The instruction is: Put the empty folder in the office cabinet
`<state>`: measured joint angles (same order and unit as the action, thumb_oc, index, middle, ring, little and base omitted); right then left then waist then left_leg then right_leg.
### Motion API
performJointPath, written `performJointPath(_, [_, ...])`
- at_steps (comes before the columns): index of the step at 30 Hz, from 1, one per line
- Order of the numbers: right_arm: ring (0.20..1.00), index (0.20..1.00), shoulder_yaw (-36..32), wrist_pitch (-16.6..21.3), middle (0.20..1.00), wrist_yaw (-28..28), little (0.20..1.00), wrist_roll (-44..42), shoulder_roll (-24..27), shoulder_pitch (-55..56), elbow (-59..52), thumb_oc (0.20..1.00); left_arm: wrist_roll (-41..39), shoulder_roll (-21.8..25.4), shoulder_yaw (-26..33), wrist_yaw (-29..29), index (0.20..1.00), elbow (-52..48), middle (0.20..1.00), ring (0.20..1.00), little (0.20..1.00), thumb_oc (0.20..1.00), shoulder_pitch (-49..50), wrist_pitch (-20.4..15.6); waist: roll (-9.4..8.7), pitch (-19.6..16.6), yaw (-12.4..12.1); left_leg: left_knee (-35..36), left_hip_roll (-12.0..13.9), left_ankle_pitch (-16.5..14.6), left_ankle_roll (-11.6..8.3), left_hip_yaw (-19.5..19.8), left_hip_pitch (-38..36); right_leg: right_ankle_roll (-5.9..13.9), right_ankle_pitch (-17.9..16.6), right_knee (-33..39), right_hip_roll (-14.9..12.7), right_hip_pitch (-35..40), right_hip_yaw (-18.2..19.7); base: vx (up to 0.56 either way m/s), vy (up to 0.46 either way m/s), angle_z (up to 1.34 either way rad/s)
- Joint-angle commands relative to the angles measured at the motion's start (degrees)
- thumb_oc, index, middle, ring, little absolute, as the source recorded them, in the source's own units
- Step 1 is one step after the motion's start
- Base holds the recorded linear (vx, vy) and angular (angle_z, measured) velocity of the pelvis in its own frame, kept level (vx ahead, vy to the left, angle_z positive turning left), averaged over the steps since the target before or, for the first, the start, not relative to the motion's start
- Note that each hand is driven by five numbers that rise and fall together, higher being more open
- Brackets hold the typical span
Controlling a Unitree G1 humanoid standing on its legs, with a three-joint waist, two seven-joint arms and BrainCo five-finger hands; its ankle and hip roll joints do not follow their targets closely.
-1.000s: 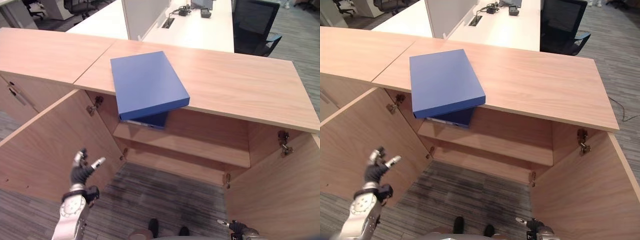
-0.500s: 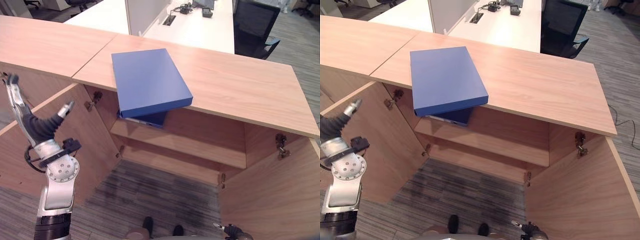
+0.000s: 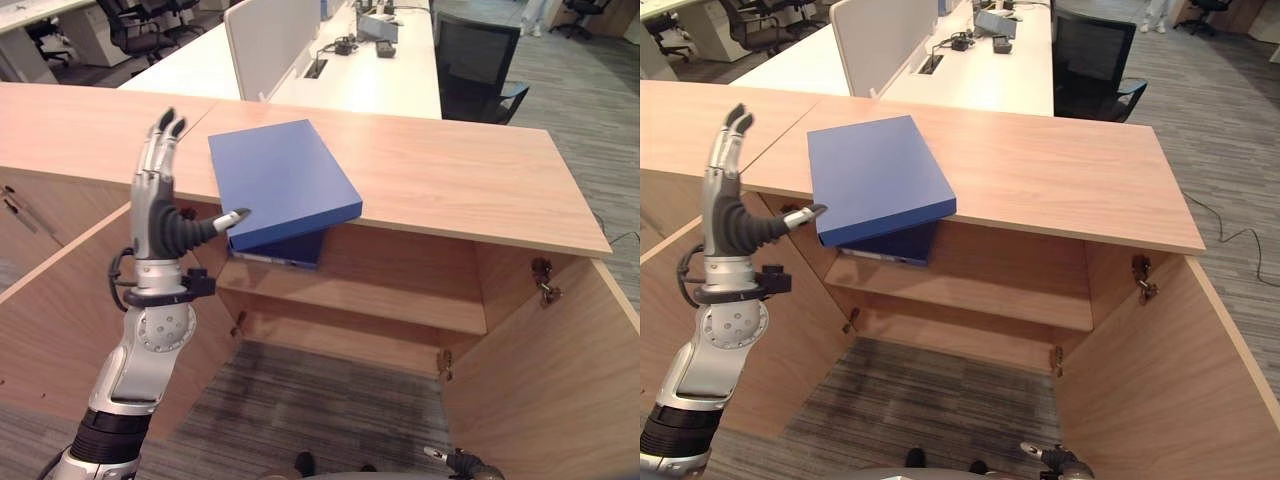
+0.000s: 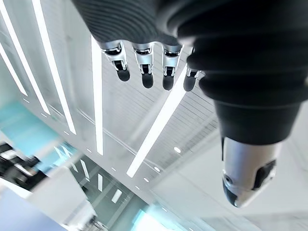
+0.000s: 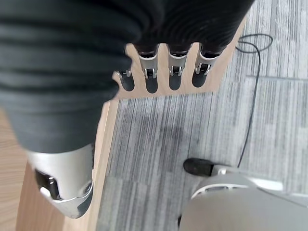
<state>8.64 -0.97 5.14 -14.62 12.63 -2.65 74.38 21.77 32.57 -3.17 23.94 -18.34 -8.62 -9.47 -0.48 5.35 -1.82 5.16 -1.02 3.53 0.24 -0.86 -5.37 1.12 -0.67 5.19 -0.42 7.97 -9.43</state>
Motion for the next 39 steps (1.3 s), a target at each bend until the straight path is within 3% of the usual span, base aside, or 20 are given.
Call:
performJointPath(1, [1.000,1.000,2.4,-0.4,1.000,-0.3,1.000,0.0,-0.1,-3.0,3.0,1.000,0.4,3.3,-1.7,-2.3,1.000,-0.9,1.000,1.000,1.000,1.000,-4.7,-2.0,-3.12,-1.8,0.3,-0.2,-1.0,-8.6,-0.15,-0.6,-2.1,7.33,-1.7,-0.2,-6.6,-1.2,0.1,0.00,0.000,0.00])
performJointPath(14, [1.000,1.000,3.7,-0.9,1.000,0.4,1.000,0.7,-0.5,-3.7,2.9,1.000,7.4,1.1,-12.8,-3.7,1.000,11.8,1.000,1.000,1.000,1.000,-11.1,1.2,-3.42,-2.1,1.8,-0.2,-0.7,-9.0,-0.02,-1.8,-2.6,7.28,-1.9,-0.2,-6.4,-1.3,1.1,0.00,-0.003,-0.03])
performJointPath(24, [1.000,1.000,3.8,-1.5,1.000,0.9,1.000,0.8,-0.5,-3.9,3.9,1.000,13.6,-0.5,-16.6,-2.8,1.000,21.7,1.000,1.000,1.000,1.000,-14.9,5.0,-3.38,-2.5,2.5,-0.2,-0.5,-9.2,0.04,-2.2,-2.9,7.22,-1.8,-0.2,-6.2,-1.4,1.7,0.00,0.001,-0.06])
performJointPath(30, [1.000,1.000,4.4,-1.7,1.000,1.1,1.000,1.2,-0.3,-4.2,4.1,1.000,20.4,-1.0,-19.2,-0.8,1.000,29.0,1.000,1.000,1.000,1.000,-20.2,8.9,-3.53,-2.6,3.0,-0.2,-0.4,-9.2,0.04,-2.8,-3.0,7.23,-1.9,-0.2,-6.0,-1.5,2.2,0.00,-0.001,-0.01])
performJointPath(34, [1.000,1.000,5.4,-1.7,1.000,1.3,1.000,1.6,0.0,-4.9,4.5,1.000,25.8,-1.2,-21.3,1.9,1.000,36.9,1.000,1.000,1.000,1.000,-27.0,13.9,-3.52,-2.7,3.5,-0.2,-0.3,-9.2,0.01,-3.2,-3.1,7.33,-2.0,-0.2,-5.9,-1.7,2.4,-0.01,-0.002,-0.03])
performJointPath(39, [1.000,1.000,6.4,-1.6,1.000,1.4,1.000,1.9,0.0,-5.4,4.7,1.000,27.6,-1.5,-22.7,3.0,1.000,41.5,1.000,1.000,1.000,1.000,-31.5,16.3,-3.40,-2.8,4.0,-0.2,-0.3,-9.2,0.00,-3.4,-3.2,7.41,-2.0,-0.2,-5.8,-1.8,2.6,-0.01,-0.001,-0.02])
